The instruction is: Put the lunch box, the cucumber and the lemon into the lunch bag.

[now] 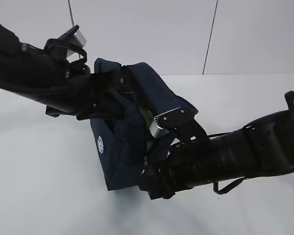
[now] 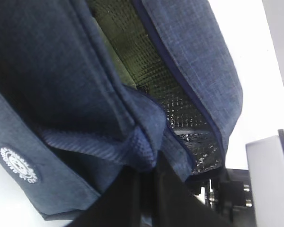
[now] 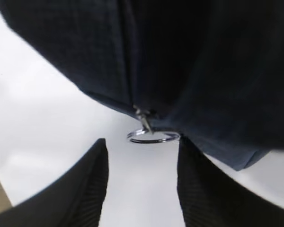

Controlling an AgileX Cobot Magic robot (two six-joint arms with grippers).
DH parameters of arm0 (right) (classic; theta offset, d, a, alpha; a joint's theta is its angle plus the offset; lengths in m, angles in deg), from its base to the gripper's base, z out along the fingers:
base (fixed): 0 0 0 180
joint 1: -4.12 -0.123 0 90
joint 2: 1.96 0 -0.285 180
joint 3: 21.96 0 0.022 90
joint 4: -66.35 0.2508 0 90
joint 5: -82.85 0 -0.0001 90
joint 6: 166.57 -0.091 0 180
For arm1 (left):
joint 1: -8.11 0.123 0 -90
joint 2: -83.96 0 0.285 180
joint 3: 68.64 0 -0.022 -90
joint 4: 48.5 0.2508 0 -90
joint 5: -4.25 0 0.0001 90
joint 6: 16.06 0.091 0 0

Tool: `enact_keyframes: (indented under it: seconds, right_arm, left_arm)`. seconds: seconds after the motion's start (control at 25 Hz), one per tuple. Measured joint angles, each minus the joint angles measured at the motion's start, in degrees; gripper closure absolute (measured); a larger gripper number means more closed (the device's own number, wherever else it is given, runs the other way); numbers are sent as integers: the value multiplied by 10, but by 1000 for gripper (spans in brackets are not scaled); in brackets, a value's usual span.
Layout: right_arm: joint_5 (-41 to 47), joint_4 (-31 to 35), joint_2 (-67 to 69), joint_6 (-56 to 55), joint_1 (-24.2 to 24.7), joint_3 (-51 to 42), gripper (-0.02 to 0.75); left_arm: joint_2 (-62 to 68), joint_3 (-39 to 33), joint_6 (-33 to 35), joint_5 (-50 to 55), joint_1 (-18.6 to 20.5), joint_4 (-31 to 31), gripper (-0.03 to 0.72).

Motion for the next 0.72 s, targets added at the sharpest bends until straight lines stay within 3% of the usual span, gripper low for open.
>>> enact_keyframes:
  seconds: [0.72]
  right_arm:
    - [-67, 2, 1, 39, 0, 14, 373]
  left_arm:
    - [0, 0, 3, -3, 0, 0, 691]
